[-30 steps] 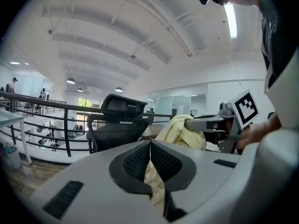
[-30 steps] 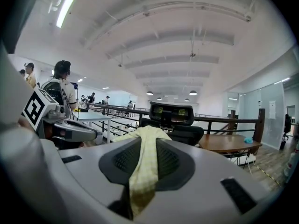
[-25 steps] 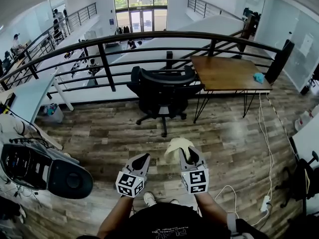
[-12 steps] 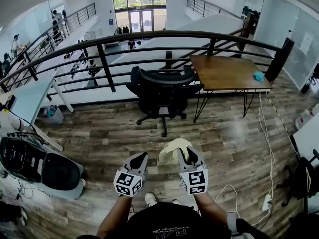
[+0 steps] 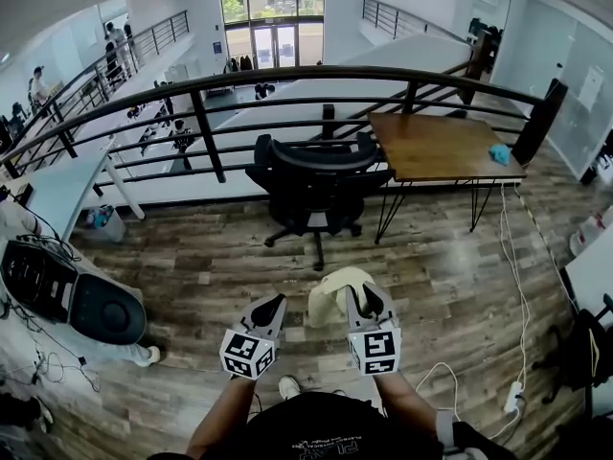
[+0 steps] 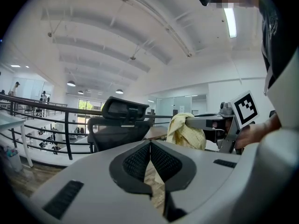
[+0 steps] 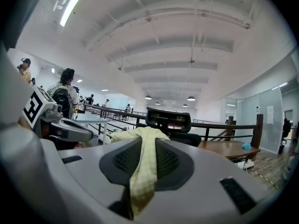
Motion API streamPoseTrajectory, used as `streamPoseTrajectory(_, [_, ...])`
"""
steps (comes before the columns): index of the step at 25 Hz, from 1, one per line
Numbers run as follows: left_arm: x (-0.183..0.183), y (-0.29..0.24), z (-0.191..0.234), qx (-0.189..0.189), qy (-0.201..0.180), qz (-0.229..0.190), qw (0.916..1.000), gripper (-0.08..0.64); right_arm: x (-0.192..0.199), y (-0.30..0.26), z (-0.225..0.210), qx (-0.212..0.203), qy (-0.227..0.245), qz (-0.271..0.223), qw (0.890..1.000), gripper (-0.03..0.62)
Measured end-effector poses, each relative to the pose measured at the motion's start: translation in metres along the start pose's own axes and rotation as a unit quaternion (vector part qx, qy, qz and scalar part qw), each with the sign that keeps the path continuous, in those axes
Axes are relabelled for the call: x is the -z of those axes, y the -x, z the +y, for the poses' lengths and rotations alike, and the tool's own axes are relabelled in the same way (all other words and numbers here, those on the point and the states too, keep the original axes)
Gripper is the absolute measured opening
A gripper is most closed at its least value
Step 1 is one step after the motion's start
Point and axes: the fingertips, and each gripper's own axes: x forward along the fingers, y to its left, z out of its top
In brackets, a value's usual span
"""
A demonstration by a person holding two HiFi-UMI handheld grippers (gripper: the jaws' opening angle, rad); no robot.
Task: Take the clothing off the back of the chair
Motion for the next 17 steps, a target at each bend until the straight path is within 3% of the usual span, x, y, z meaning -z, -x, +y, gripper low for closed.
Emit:
streamPoseTrajectory(10, [0.006, -0.008, 0.006, -0.002, 0.004, 0.005, 1.0000, 0.012, 0.008, -0.011, -0.005, 0.006, 0.000, 0.010, 1.000, 0.078])
streamPoseTrajectory(17, [-0.001, -0.006, 0.017, -0.022, 0.015, -0.002, 0.9996, 0.012, 0.009, -0.010, -0.014, 0.009, 0.003, 0.017, 1.000, 0.080])
